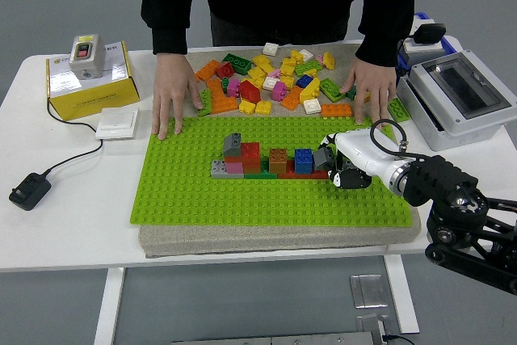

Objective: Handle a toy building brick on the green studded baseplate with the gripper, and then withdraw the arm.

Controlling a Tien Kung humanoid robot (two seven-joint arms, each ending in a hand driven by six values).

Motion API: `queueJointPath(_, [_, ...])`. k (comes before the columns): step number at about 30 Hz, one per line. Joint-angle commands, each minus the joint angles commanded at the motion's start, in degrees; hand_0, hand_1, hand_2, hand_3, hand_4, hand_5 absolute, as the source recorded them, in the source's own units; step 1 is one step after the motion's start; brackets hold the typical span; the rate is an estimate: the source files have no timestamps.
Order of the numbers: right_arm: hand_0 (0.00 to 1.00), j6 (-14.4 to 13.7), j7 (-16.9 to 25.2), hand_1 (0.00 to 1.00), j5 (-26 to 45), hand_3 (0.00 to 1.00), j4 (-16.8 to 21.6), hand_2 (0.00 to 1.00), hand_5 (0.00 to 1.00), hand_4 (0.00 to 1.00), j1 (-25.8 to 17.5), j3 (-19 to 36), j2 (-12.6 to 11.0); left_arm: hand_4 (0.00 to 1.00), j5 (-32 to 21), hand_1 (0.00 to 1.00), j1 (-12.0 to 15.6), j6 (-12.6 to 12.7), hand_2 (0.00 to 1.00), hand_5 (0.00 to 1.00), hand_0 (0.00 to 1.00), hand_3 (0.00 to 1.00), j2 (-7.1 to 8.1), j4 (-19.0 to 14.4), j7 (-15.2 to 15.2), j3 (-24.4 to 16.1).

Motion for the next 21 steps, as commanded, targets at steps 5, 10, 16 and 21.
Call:
queueJointPath(5, [0.086, 0.18, -0.08, 0.151, -0.25, 0.582, -0.43, 0.445, 0.318, 0.438, 0.15, 0.20, -0.21, 0.266, -0.08, 0.679, 0.06, -0.01, 0.634, 0.633, 0.717, 0.658, 0.01, 0.00, 0.01, 0.05])
queueJointPath(10, [0.086, 0.28, -0.14, 0.148, -0.43, 0.580, -0.77, 0.447, 0.319, 0.439, 0.43, -0.22, 0.05, 0.264, -0.21, 0.678, -0.02, -0.04, 0.634, 0.632, 0.716, 0.659, -0.03, 0.00, -0.03, 0.15])
queueJointPath(16, [0.084, 0.43, -0.15, 0.145, -0.50, 0.581, -1.81, 0.447, 0.321, 0.441, 0.74, -0.64, 0.61, 0.264, -0.39, 0.678, -0.11, -0.08, 0.634, 0.632, 0.715, 0.659, -0.08, 0.00, -0.05, 0.30])
queueJointPath(21, [0.084, 0.60, -0.14, 0.145, -0.48, 0.581, -2.56, 0.447, 0.321, 0.441, 1.00, -1.10, 0.88, 0.264, -0.34, 0.678, -0.10, -0.09, 0.634, 0.632, 0.715, 0.659, -0.07, 0.00, 0.00, 0.26])
